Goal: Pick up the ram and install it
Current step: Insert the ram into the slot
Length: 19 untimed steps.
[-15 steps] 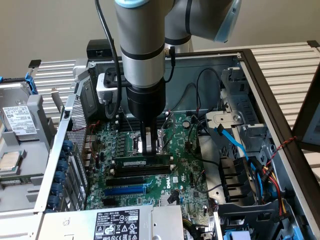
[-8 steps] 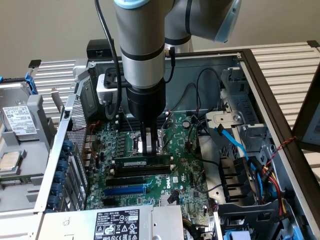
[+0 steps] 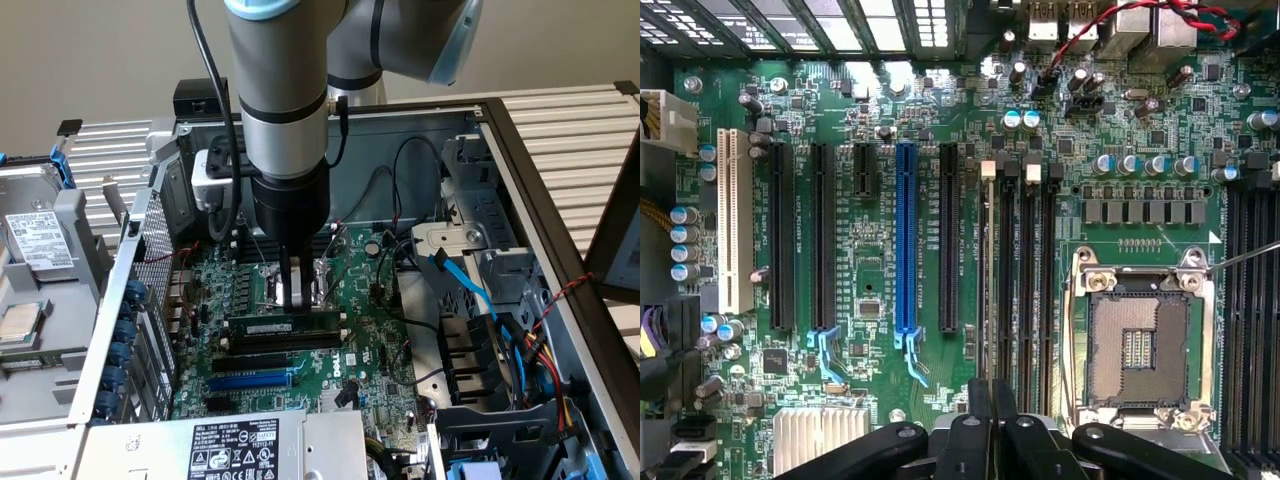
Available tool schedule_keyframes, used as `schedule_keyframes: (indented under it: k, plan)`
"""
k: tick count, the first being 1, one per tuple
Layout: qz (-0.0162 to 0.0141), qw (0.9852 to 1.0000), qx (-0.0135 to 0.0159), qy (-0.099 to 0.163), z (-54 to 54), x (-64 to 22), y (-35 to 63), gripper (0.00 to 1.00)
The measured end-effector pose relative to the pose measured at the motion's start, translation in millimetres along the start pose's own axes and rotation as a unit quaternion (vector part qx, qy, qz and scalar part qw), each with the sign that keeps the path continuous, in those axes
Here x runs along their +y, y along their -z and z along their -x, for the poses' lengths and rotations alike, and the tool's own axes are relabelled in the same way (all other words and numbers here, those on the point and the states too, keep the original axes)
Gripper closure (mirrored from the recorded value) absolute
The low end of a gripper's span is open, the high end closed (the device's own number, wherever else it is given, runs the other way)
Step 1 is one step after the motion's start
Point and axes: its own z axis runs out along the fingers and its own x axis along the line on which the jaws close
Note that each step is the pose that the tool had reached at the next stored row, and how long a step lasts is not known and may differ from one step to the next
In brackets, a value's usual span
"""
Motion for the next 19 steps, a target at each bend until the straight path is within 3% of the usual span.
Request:
schedule_keyframes:
  k: [19]
  plan:
    - [-0.0032, 1.0000, -0.0006, -0.001, -0.2, 2.6, -3.8, 0.88]
